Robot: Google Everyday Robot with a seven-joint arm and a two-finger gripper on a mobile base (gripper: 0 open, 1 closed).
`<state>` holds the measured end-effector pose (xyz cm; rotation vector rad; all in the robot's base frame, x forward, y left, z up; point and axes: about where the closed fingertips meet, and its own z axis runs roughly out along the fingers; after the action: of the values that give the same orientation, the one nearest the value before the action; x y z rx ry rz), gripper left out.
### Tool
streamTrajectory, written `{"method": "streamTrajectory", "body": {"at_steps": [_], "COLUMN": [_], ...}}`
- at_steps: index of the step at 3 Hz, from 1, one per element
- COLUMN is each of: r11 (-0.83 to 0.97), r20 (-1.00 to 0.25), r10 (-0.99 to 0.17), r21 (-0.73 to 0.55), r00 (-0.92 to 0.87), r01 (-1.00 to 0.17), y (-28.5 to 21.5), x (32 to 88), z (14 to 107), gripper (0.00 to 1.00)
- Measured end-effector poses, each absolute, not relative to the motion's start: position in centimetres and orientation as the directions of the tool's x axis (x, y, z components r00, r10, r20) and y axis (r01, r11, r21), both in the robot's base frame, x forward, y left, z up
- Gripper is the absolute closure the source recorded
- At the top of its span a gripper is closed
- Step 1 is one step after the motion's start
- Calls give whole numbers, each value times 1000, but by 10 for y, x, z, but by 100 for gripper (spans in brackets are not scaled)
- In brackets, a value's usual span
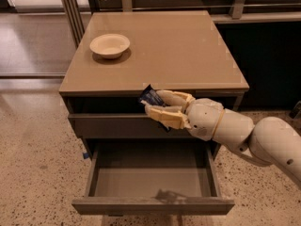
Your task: Pick rxbar blueberry from middle drawer and place on counter
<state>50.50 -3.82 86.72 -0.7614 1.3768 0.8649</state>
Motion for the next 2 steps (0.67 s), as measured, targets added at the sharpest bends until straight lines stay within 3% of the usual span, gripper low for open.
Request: {"method": "streamTrajectory", "body": {"at_steps": [2], "r11": [541], "r20": [-992], "r10": [88], "r21": [-28], "r00": [90], "r01": [-841], "y": [-49], "x": [557], "z": [914], "gripper": [100]}}
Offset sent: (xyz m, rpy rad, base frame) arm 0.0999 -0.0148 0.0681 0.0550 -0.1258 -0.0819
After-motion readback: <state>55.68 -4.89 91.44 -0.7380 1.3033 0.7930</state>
